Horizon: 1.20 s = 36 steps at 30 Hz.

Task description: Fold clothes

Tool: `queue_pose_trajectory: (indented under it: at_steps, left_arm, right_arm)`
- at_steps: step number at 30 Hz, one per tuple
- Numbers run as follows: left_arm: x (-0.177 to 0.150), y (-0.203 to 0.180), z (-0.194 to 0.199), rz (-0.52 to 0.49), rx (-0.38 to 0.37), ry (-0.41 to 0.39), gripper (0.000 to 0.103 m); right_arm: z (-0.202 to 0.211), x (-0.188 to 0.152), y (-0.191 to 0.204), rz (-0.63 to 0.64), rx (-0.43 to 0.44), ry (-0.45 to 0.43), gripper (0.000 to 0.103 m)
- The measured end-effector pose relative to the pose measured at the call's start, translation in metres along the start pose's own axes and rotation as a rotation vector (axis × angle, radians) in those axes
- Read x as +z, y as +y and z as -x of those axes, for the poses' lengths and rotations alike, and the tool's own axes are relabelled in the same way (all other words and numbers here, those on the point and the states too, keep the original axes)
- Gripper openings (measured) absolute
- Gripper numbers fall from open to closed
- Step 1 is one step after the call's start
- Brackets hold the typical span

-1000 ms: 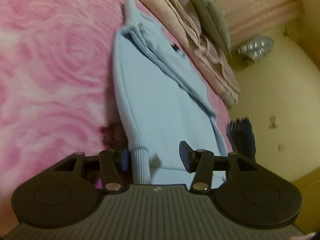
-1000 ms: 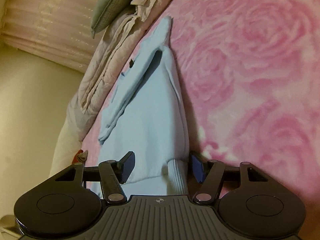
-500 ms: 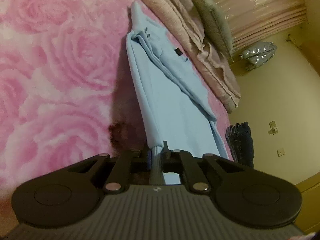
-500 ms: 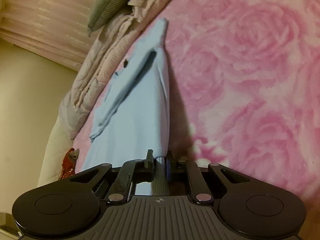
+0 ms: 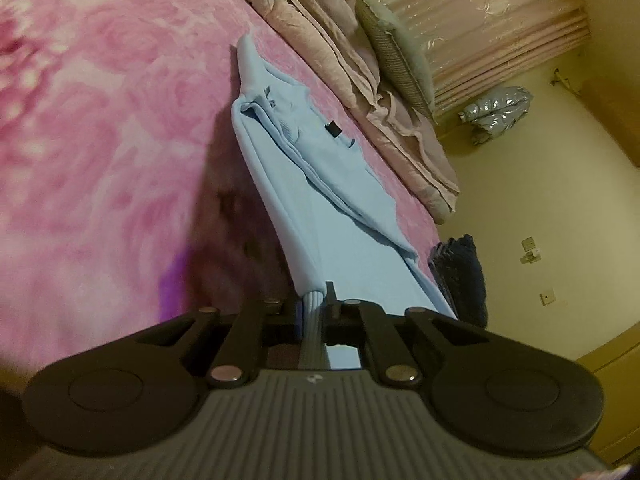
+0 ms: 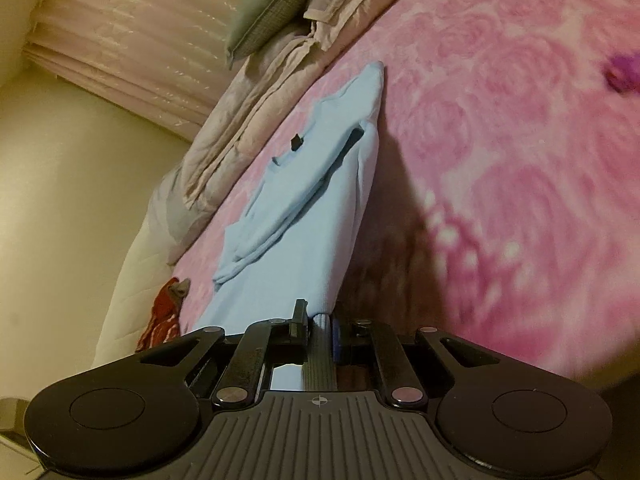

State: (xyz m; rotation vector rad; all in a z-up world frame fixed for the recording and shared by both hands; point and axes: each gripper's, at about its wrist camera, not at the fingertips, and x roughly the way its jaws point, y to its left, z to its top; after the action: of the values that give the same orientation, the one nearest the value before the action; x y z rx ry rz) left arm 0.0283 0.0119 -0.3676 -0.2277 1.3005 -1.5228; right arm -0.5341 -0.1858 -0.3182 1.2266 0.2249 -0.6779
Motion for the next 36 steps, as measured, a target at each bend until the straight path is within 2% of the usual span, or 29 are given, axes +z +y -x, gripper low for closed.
queue_pose_trajectory:
  at_steps: [9, 11, 14, 18, 24, 27, 30, 31, 32, 33, 34, 35, 36]
  left_arm:
    - [-0.101, 0.011, 0.088, 0.14, -0.018, -0.066, 0.005]
    - [-0.113, 0.008, 0.103, 0.154, -0.024, -0.075, 0.005]
    - [-0.111, -0.002, 0.112, 0.146, -0.035, -0.081, 0.005]
    - [-0.082, -0.018, 0.108, 0.111, -0.087, -0.088, 0.005]
    - [0.009, -0.041, 0.06, 0.065, -0.15, -0.083, 0.005]
    - [0.061, -0.037, 0.016, 0.092, -0.136, -0.084, 0.006]
    - [0.11, -0.016, -0.036, 0.15, -0.102, -0.071, 0.009]
    - [0.125, -0.005, -0.054, 0.178, -0.083, -0.068, 0.009]
    - [0.138, 0.008, -0.071, 0.22, -0.045, -0.078, 0.01]
    - [0.147, 0.019, -0.082, 0.25, -0.004, -0.085, 0.013]
    - [0.157, 0.03, -0.092, 0.275, 0.035, -0.093, 0.014]
    - [0.164, 0.038, -0.096, 0.277, 0.057, -0.109, 0.014]
    - [0.17, 0.042, -0.096, 0.269, 0.07, -0.127, 0.015]
  right_arm:
    - [0.069, -0.096, 0.006, -0.077, 0.048, -0.014, 0.009]
    - [0.08, -0.109, 0.009, -0.087, 0.058, -0.014, 0.009]
    - [0.087, -0.112, 0.015, -0.089, 0.068, -0.009, 0.009]
    - [0.087, -0.091, 0.025, -0.055, 0.095, -0.01, 0.009]
    - [0.054, -0.013, 0.047, 0.0, 0.122, -0.038, 0.009]
    - [0.021, 0.037, 0.047, 0.001, 0.112, -0.067, 0.009]
    - [-0.026, 0.086, 0.035, -0.07, 0.059, -0.104, 0.009]
    - [-0.044, 0.103, 0.025, -0.101, 0.03, -0.116, 0.012]
    - [-0.062, 0.119, 0.016, -0.133, 0.0, -0.129, 0.021]
    - [-0.076, 0.129, 0.006, -0.155, -0.047, -0.137, 0.041]
    - [-0.088, 0.139, -0.003, -0.177, -0.095, -0.146, 0.053]
    - [-0.096, 0.144, -0.011, -0.189, -0.129, -0.16, 0.072]
    - [-0.096, 0.146, -0.016, -0.181, -0.123, -0.167, 0.074]
